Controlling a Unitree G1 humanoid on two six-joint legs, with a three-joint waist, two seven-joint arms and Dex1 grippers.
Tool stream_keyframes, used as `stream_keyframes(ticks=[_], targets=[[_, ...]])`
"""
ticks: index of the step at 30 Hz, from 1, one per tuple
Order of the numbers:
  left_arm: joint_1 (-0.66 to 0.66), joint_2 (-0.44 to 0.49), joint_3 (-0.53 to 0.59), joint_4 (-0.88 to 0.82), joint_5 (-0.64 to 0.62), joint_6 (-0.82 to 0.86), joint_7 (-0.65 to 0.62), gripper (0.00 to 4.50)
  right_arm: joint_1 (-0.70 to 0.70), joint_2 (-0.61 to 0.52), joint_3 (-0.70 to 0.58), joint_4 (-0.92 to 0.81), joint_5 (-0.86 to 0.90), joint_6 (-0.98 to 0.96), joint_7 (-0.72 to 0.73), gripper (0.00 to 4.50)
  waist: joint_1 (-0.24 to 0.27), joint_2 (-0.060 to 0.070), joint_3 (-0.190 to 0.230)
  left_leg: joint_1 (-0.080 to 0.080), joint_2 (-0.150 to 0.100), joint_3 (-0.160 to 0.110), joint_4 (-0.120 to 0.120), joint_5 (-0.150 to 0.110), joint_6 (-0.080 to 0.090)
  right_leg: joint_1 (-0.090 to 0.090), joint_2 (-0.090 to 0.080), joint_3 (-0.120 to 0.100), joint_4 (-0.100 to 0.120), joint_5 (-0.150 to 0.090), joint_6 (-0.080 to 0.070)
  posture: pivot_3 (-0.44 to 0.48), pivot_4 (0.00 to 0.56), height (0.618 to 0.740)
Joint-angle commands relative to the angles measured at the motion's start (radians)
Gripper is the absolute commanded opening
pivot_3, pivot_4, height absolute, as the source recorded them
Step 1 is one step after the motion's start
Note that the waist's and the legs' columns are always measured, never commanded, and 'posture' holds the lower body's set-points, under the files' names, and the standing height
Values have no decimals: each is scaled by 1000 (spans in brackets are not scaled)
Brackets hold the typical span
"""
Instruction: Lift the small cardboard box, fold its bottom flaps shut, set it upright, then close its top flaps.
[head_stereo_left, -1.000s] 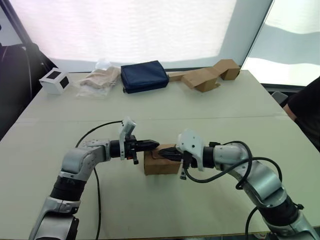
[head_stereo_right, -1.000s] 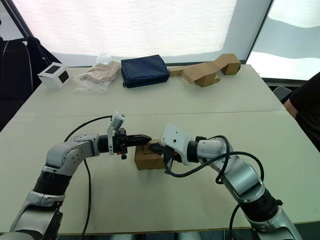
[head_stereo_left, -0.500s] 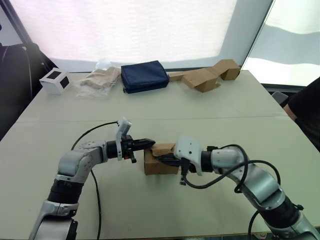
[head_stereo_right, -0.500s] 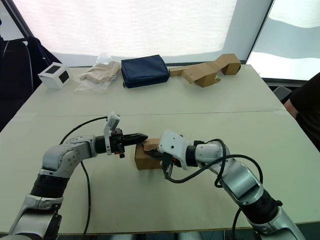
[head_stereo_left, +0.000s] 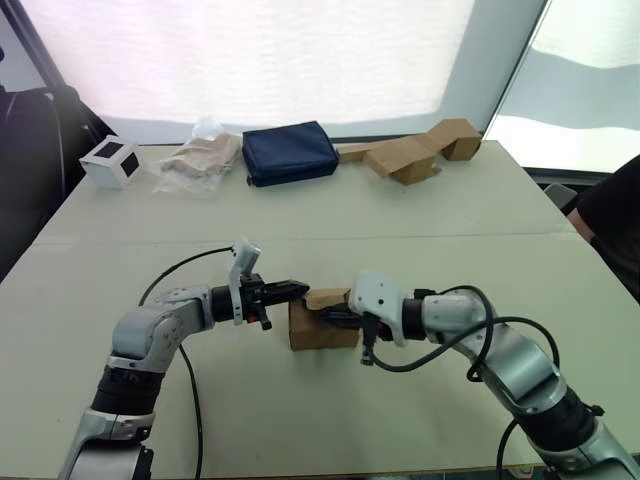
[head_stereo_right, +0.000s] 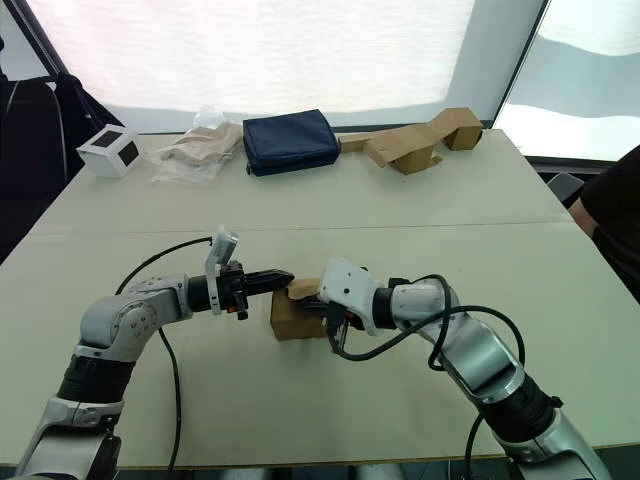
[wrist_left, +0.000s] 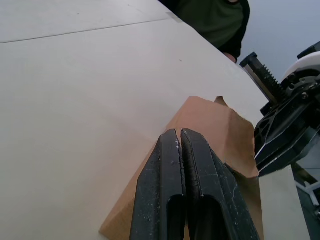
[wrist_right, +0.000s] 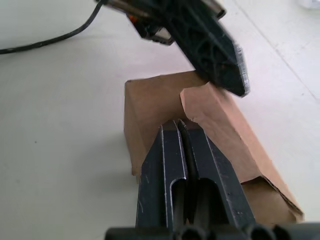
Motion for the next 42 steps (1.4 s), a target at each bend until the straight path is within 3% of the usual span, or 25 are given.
stream_keyframes(ticks=[1,7,18,42], targets=[[-11,2,-7,-26,-3,-8,-5,86,-9,1,-75,-64,81,28,20,0,0,0,0,0,0,0,0,0,0,0,0,0,0,0,0,0,150,740],[-17,0,-5,-19,-4,-8,-2,86,-14,3,-95,-69,114,47,9,0,0,0,0,0,0,0,0,0,0,0,0,0,0,0,0,0,150,740],[-26,-6,11,-24,-24,9,8,86,-21,-14,11,5,-11,-22,-8,0,0,0,0,0,0,0,0,0,0,0,0,0,0,0,0,0,150,740],[-5,-1,-6,-72,-28,25,8,86,-20,4,39,68,-105,-96,-9,0,-1,0,0,0,0,0,0,0,0,0,0,0,0,0,0,0,150,740]])
